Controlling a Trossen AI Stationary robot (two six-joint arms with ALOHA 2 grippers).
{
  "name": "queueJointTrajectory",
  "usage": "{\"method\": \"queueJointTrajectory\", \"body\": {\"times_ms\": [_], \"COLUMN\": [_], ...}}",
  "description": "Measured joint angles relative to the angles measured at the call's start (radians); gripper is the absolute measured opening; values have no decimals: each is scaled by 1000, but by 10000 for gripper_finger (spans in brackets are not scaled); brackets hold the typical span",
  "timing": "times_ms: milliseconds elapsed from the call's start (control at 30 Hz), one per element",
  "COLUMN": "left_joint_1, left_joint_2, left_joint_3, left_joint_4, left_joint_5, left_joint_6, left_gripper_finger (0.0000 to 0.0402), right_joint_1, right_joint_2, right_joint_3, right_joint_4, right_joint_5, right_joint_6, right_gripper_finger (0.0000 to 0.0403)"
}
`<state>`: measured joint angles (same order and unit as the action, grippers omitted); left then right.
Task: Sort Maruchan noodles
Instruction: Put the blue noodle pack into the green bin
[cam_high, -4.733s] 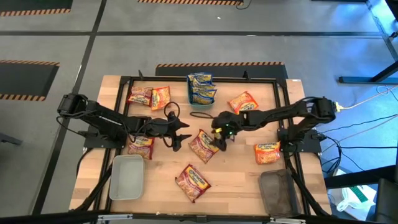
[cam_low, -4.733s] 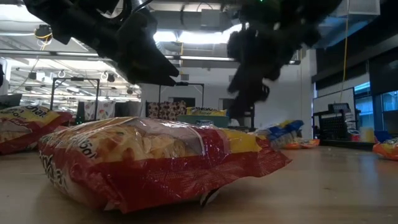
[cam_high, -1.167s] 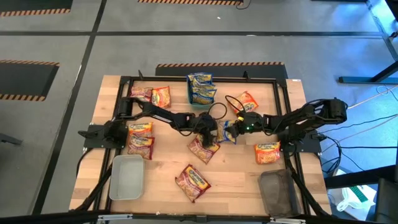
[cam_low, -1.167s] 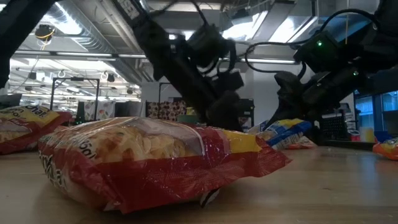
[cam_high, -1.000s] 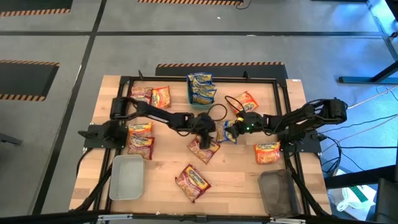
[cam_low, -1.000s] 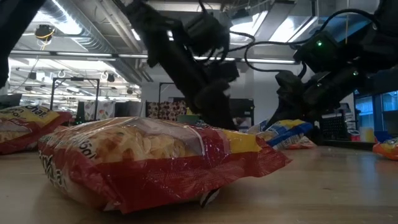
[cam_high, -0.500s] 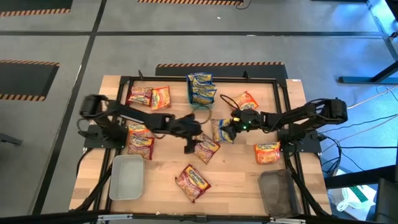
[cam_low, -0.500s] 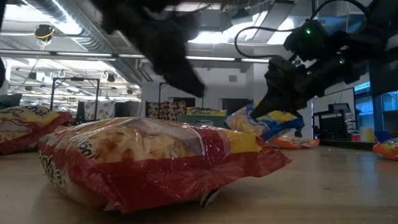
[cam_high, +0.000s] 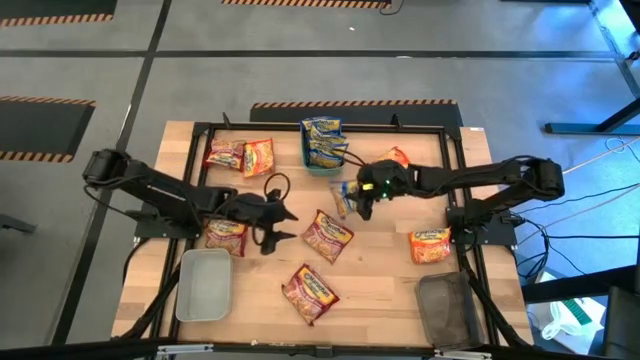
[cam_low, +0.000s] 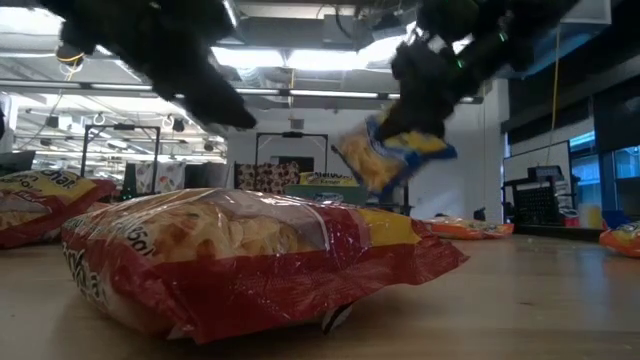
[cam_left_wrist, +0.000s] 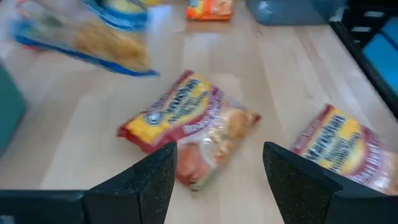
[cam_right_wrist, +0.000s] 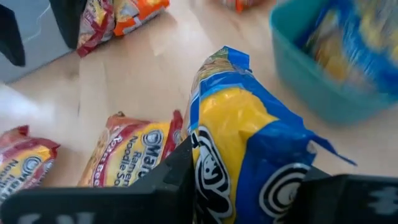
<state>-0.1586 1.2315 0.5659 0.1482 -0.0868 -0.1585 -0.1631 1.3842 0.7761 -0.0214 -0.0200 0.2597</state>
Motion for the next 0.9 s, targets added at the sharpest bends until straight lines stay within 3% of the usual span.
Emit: {"method": "queueJointTrajectory", "body": {"times_ms": [200, 367, 667, 900], "left_joint_1": [-26, -26, -31, -33], "left_joint_2": [-21, -15, -15, -15], "left_joint_3": [-43, -46, -46, -46], "left_joint_4": [-3, 0, 4, 4], "left_joint_5": [-1, -1, -1, -1], "left_joint_6": [2, 2, 0, 1], "left_gripper_finger": [232, 232, 232, 232], "right_joint_1": [-4, -55, -193, -279], "right_joint_2": [20, 129, 378, 474], "right_joint_3": [233, 425, 774, 868], "right_joint_4": [-118, -171, -507, -611], "right_joint_5": [162, 150, 98, -15], "right_joint_6": [-379, -628, -758, -758], "right_gripper_finger": [100, 105, 106, 107]}}
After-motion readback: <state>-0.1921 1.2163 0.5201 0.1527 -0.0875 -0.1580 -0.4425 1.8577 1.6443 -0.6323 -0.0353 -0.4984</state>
